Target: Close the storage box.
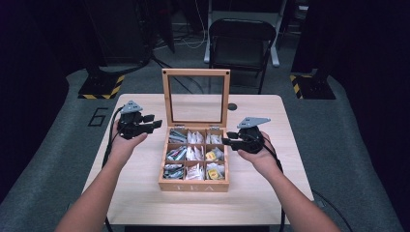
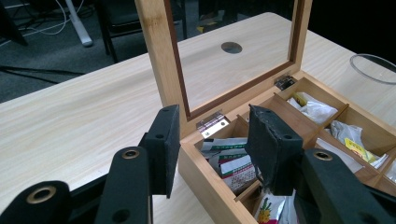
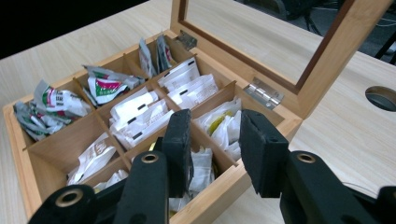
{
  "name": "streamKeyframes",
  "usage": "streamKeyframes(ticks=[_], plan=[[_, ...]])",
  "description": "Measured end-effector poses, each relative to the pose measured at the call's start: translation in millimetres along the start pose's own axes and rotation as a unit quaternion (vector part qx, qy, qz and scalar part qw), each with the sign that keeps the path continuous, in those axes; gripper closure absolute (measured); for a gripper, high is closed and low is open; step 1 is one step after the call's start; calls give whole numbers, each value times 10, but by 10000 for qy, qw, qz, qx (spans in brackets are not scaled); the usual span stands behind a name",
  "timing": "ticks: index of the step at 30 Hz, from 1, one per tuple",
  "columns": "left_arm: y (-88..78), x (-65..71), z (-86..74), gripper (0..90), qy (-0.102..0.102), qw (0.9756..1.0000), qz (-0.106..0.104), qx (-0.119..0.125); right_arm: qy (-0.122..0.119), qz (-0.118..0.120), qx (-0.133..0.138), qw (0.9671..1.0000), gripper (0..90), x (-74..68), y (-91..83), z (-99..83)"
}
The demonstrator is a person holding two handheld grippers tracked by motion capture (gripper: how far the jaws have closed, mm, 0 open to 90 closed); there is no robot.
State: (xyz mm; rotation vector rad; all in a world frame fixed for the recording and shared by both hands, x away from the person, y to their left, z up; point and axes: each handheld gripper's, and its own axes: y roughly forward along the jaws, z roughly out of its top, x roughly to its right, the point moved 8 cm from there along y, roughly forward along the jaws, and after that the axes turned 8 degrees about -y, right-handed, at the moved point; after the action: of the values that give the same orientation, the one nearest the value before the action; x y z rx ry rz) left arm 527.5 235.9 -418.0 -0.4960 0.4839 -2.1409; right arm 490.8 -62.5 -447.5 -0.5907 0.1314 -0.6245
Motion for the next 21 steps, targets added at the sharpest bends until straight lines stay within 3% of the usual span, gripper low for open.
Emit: streamKeyframes(ticks=[12, 21], plan=[[-26, -30, -49, 538, -46, 10000, 23, -3, -208, 246, -30, 9995, 631, -261, 34, -76], [-27, -84, -116, 539, -118, 9999, 62, -9, -168, 367, -60, 9992, 640, -369, 87, -191]])
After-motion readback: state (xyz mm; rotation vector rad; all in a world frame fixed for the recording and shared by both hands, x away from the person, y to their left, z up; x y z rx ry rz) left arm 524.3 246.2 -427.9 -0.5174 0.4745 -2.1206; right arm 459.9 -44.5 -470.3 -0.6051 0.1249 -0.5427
